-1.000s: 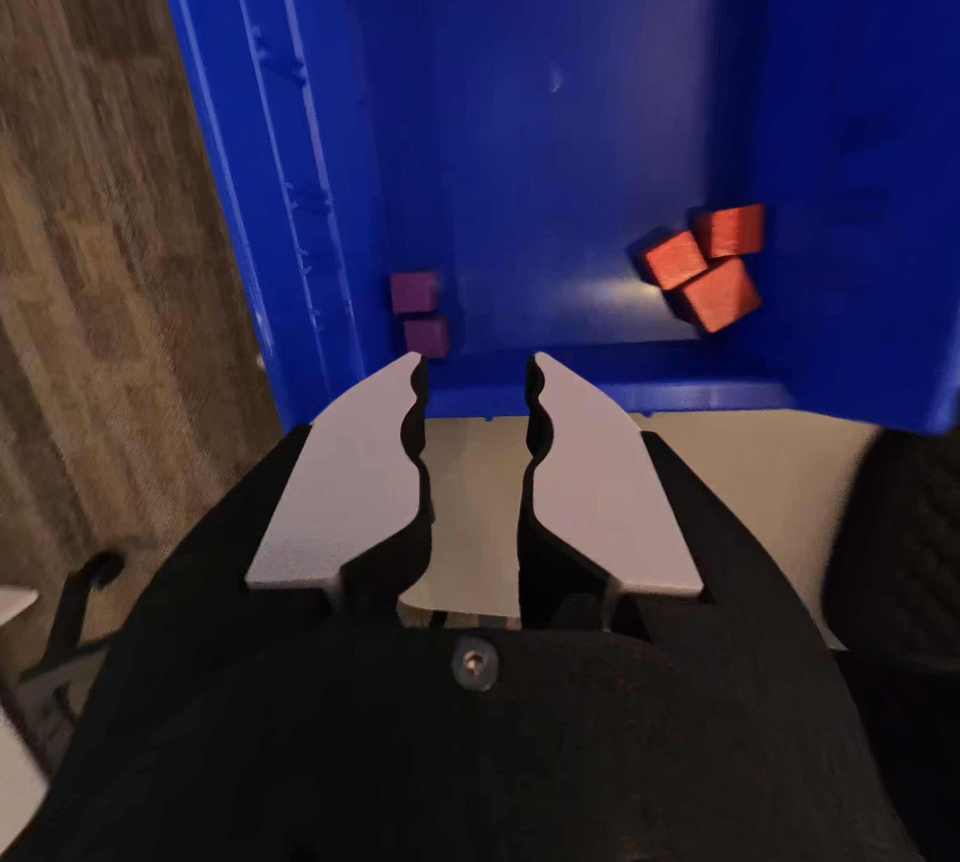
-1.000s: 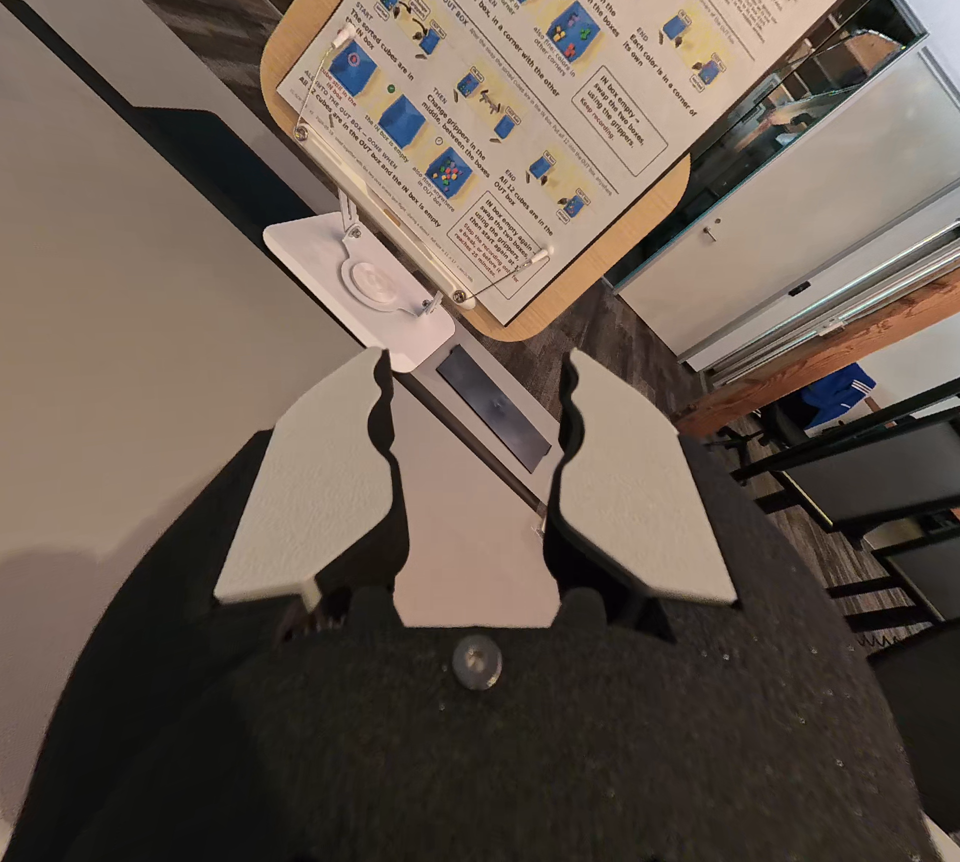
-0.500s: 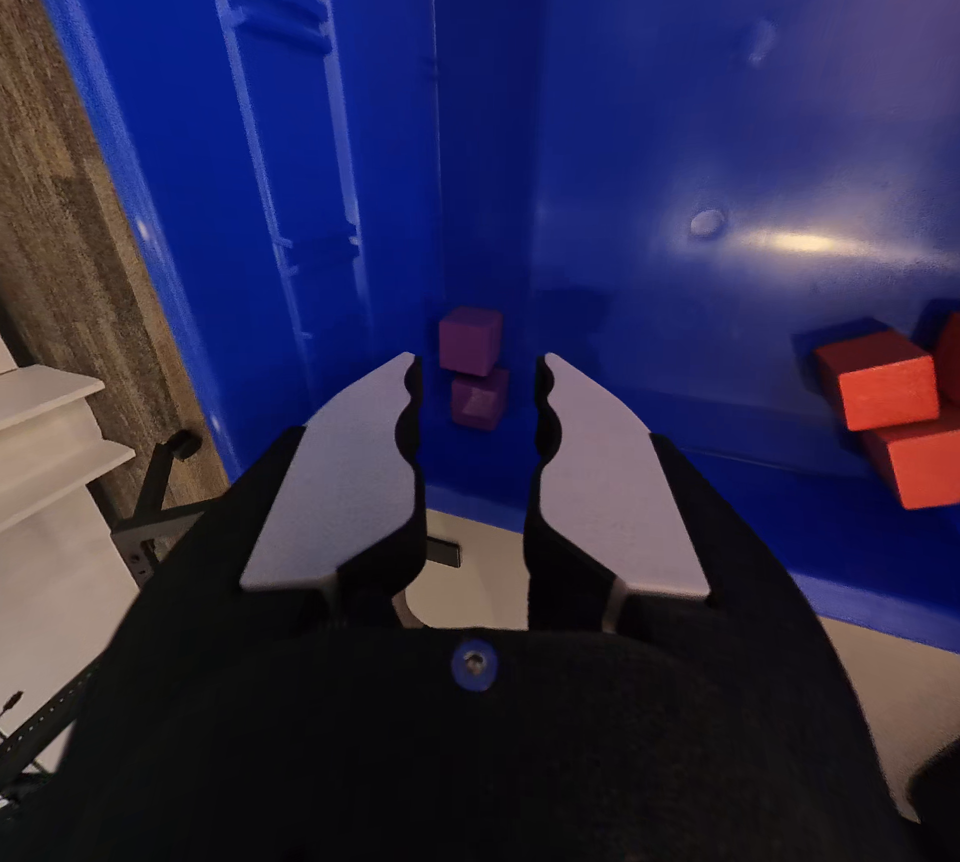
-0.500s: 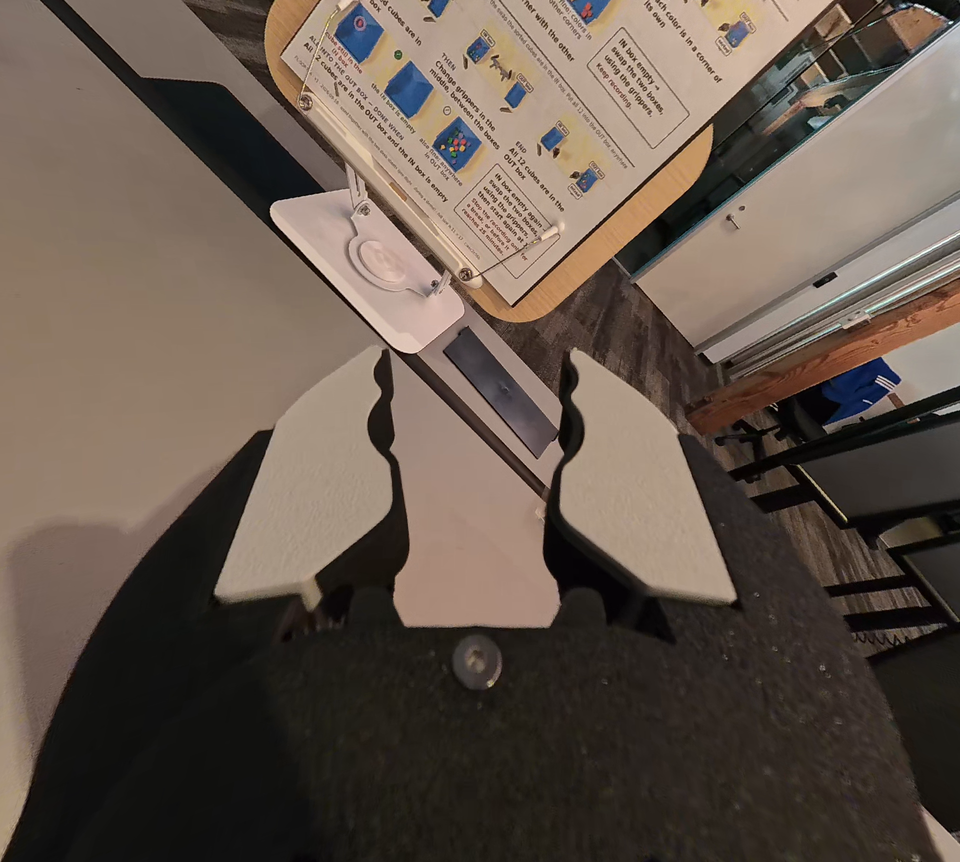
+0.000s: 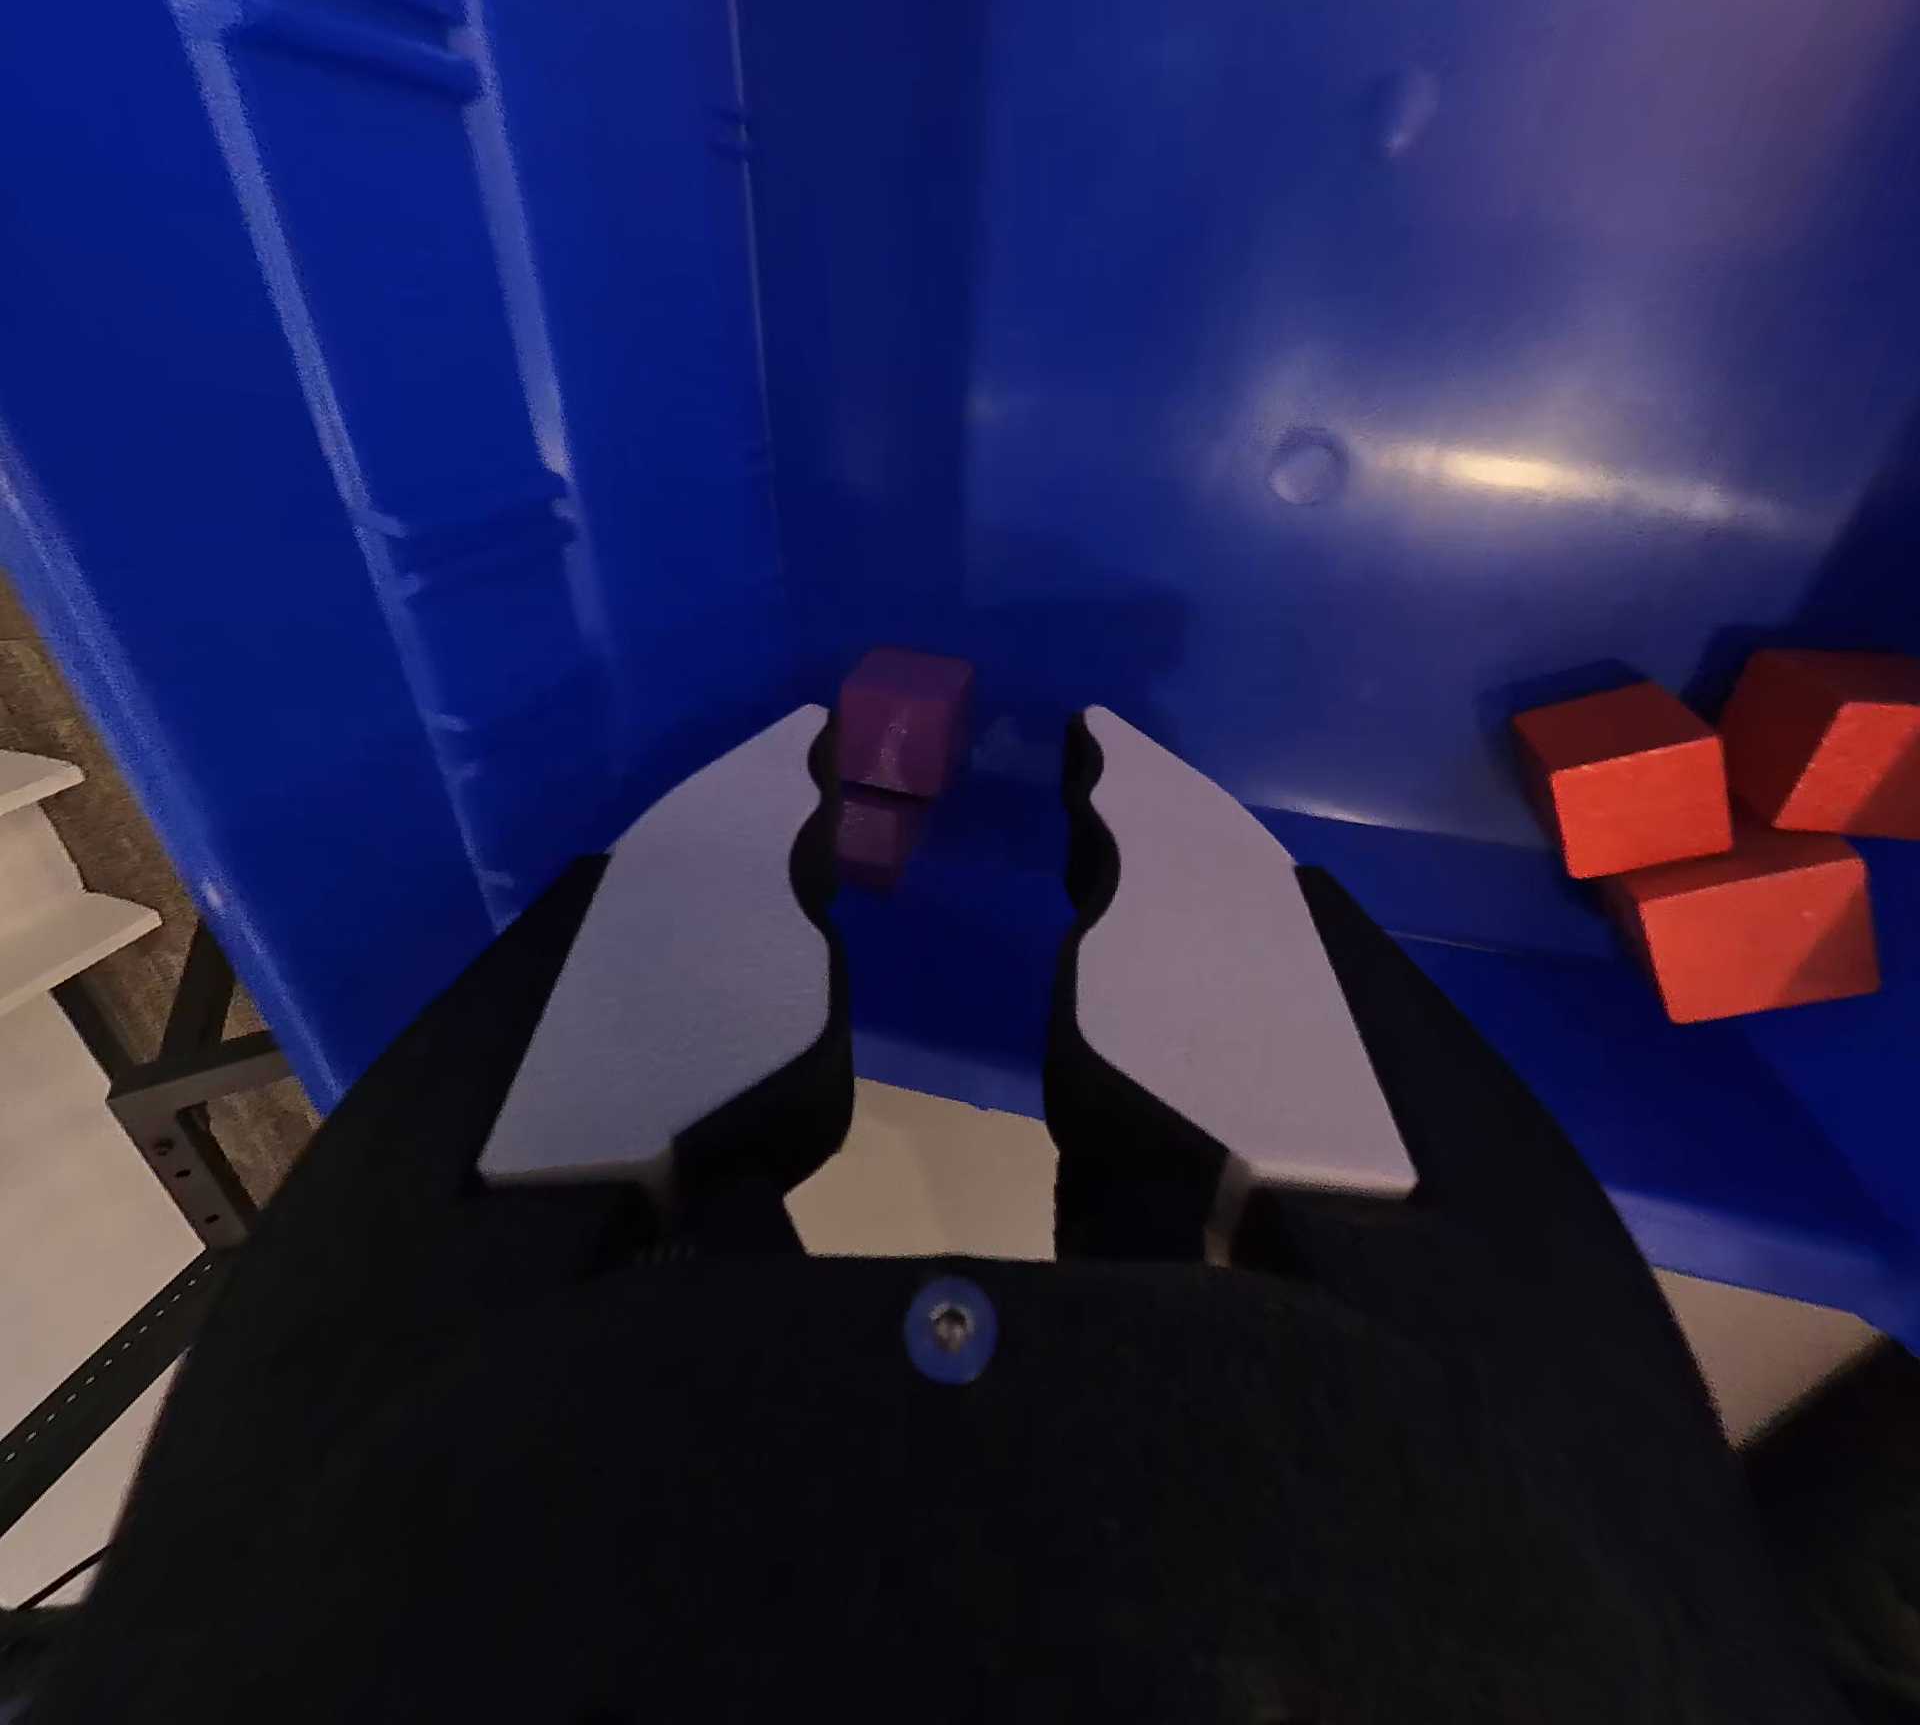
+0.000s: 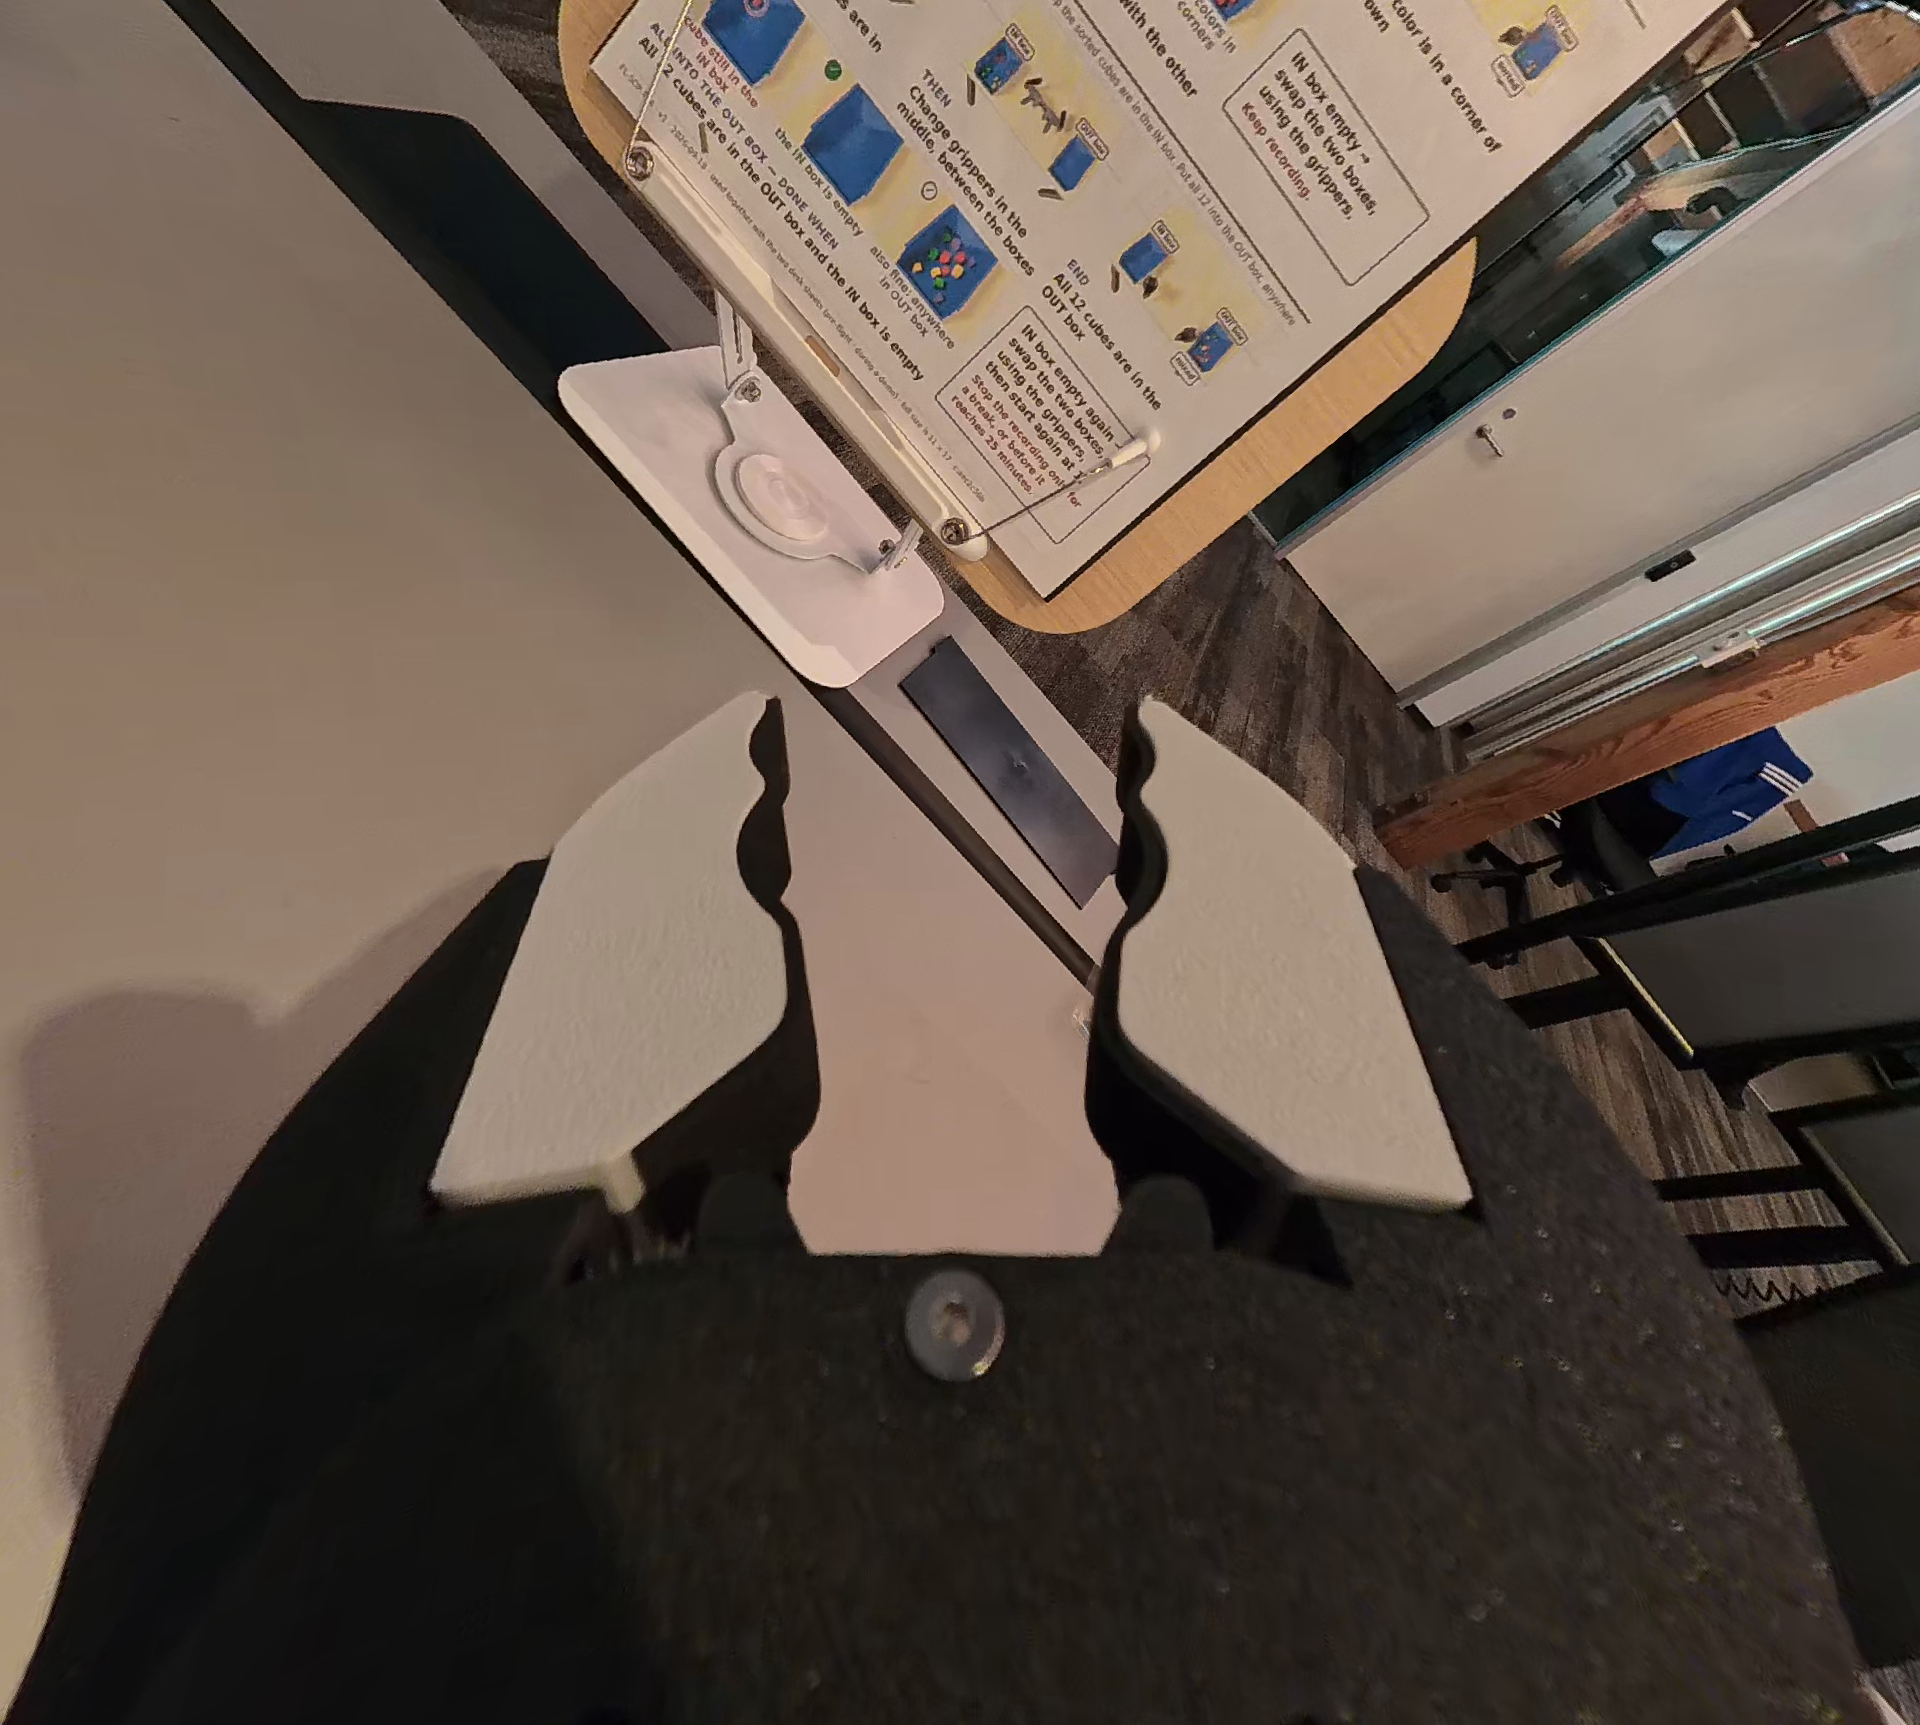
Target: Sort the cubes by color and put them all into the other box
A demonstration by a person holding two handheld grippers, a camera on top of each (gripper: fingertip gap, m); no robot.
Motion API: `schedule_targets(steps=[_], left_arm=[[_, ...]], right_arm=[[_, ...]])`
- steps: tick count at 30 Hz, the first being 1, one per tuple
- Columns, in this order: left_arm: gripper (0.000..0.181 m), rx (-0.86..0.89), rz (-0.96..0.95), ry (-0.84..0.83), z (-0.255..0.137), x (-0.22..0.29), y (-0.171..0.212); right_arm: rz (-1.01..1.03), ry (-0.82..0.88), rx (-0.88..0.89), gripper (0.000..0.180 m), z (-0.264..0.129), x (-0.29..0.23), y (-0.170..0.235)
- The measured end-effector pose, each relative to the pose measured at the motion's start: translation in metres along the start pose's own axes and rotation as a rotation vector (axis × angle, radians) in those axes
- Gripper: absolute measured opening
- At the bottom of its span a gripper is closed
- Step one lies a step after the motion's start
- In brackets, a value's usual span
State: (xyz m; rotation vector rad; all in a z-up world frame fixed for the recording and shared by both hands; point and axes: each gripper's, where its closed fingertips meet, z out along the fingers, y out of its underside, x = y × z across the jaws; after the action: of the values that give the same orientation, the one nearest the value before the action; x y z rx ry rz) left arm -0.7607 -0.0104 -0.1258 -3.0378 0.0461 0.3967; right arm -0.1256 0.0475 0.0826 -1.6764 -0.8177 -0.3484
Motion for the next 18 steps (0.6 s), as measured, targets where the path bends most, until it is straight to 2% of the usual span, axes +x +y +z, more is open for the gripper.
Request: schedule_targets(steps=[4,13,18], left_arm=[[0.043,-0.015,0.025,-0.025,-0.002,-0.006,0.002],[0.042,-0.049,0.021,0.077,0.001,0.001,0.004],[0.038,-0.127,0.015,0.104,0.005,0.006,0.007]], right_arm=[[-0.014,-0.008,-0.005,0.06,0.002,-0.003,0.0],[-0.037,-0.022,-0.033,0.059,0.005,-0.005,0.005],[-0.043,-0.028,-0.041,0.058,0.004,-0.005,0.007]])
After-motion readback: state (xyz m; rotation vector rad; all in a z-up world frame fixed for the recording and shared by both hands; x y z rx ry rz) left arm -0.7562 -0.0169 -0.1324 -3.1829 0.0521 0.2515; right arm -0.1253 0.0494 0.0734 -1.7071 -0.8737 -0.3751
